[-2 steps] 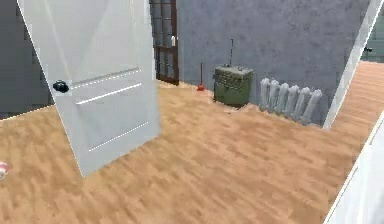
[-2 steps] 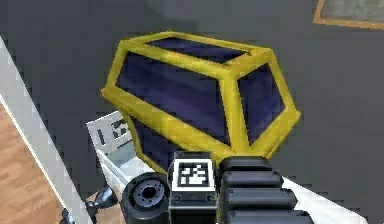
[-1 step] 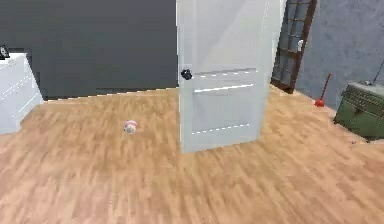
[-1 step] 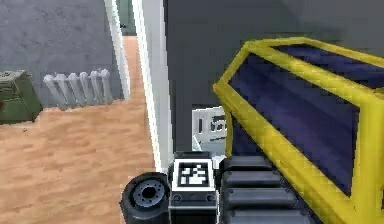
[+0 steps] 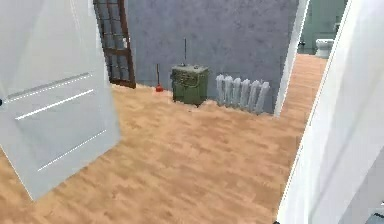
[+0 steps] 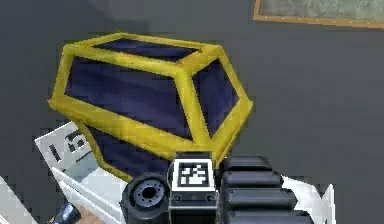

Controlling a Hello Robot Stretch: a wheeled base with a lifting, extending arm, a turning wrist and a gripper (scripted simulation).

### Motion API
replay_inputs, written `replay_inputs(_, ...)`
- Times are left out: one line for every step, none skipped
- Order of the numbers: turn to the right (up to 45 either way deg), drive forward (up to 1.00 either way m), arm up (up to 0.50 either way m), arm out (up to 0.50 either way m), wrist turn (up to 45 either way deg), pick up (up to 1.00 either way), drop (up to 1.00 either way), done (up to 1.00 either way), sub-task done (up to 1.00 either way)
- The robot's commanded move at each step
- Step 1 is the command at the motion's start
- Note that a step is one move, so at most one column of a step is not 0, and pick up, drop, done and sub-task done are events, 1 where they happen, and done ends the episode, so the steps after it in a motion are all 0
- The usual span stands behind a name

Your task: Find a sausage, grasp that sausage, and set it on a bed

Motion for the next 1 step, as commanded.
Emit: replay_inputs(45.0, 0.0, 0.0, 0.0, 0.0, 0.0, 0.0, 0.0, 0.0)
